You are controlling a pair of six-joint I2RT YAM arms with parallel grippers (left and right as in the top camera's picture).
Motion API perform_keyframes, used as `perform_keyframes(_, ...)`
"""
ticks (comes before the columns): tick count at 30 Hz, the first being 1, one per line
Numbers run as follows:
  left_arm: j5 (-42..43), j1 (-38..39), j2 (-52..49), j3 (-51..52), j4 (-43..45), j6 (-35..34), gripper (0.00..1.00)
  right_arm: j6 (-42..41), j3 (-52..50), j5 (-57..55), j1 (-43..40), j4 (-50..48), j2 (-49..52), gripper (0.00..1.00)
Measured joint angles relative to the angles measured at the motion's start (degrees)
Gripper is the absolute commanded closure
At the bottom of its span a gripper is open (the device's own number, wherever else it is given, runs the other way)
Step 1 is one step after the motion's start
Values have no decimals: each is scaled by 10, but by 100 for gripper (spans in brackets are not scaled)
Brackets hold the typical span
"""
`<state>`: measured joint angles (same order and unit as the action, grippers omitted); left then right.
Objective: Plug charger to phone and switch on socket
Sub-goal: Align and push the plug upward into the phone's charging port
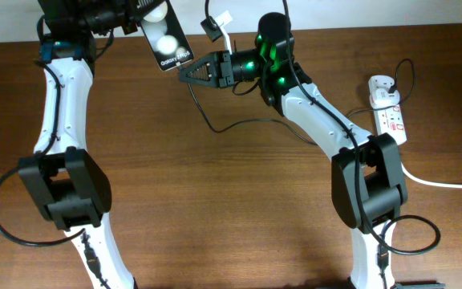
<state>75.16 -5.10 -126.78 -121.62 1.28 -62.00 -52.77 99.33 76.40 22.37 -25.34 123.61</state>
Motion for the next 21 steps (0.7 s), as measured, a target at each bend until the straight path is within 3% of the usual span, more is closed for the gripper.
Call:
perform_keyframes(7, -21, -3, -2, 0, -1, -18, 100, -3, 0, -3, 0, 0, 0, 96)
perform_keyframes(13, -44, -22, -2, 0, 42, -63, 100, -50, 0, -49, 0, -5, 0, 96)
perform_keyframes(21, -47, -21, -2, 0, 42, -66, 100, -90, 0, -55, 0, -22, 0, 96)
